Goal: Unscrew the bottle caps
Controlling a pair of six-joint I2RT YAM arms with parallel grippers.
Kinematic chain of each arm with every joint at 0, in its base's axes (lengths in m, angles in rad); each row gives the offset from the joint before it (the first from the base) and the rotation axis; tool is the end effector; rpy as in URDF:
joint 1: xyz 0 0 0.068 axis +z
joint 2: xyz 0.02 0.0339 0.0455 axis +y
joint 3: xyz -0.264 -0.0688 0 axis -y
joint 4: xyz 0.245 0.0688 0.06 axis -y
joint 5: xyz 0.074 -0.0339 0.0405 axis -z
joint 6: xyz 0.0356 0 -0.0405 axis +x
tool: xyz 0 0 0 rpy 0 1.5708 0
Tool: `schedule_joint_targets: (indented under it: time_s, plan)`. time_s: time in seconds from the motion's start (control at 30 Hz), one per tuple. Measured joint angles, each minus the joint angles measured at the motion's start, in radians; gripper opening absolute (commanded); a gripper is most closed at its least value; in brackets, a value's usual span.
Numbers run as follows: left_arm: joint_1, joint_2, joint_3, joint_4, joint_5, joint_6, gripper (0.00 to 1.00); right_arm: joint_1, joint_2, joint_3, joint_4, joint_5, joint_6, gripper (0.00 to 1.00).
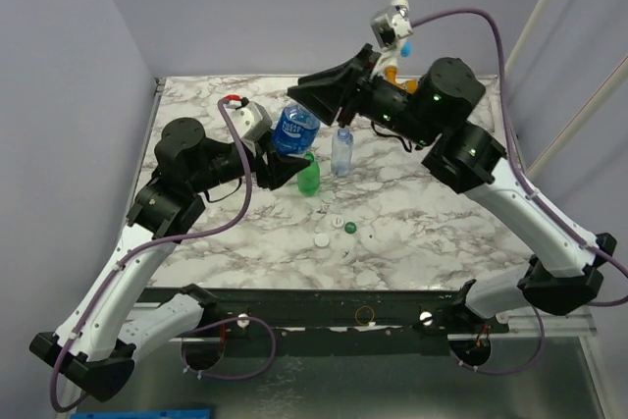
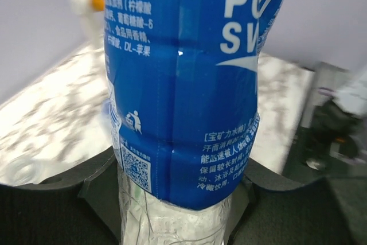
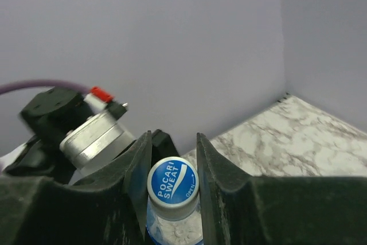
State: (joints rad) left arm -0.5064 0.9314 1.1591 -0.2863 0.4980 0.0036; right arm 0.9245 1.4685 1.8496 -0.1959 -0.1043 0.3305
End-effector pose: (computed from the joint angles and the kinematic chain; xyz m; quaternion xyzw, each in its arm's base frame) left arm 0.1603 -0.1083 0.4329 0.3415 0.6396 -0.3391 0.5994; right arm 0.1811 0.2463 0.5431 -0.2250 0.5982 0.4781 0.6025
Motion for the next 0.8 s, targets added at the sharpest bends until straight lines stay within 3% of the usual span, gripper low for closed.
schedule_joint_targets:
  time_s: [0.23, 0.4, 0.47, 0.53, 0.6, 0.67, 0.8]
  plan:
    - [-0.021, 0.018, 0.077, 0.022, 0.463, -0.154, 0.0, -0.005, -0.183, -0.168, 0.195, -0.414, -0.082, 0.0]
    - [-0.024, 0.046, 0.103, 0.038, 0.672, -0.258, 0.0, -0.002, -0.193, -0.172, 0.231, -0.564, -0.096, 0.02]
    - [-0.024, 0.048, 0.103, 0.038, 0.7, -0.274, 0.0, -0.002, -0.2, -0.183, 0.241, -0.577, -0.096, 0.2]
    - [-0.024, 0.049, 0.103, 0.038, 0.708, -0.283, 0.0, -0.001, -0.208, -0.193, 0.241, -0.56, -0.096, 0.52]
    - [-0.023, 0.049, 0.102, 0.039, 0.69, -0.289, 0.0, 0.005, -0.21, -0.194, 0.233, -0.502, -0.099, 0.68]
    - [-0.016, 0.047, 0.102, 0.042, 0.646, -0.286, 0.0, 0.006, -0.21, -0.188, 0.203, -0.407, -0.104, 0.77]
    - [-0.008, 0.037, 0.086, 0.042, 0.483, -0.221, 0.0, 0.01, -0.178, -0.118, 0.125, -0.228, -0.104, 0.84]
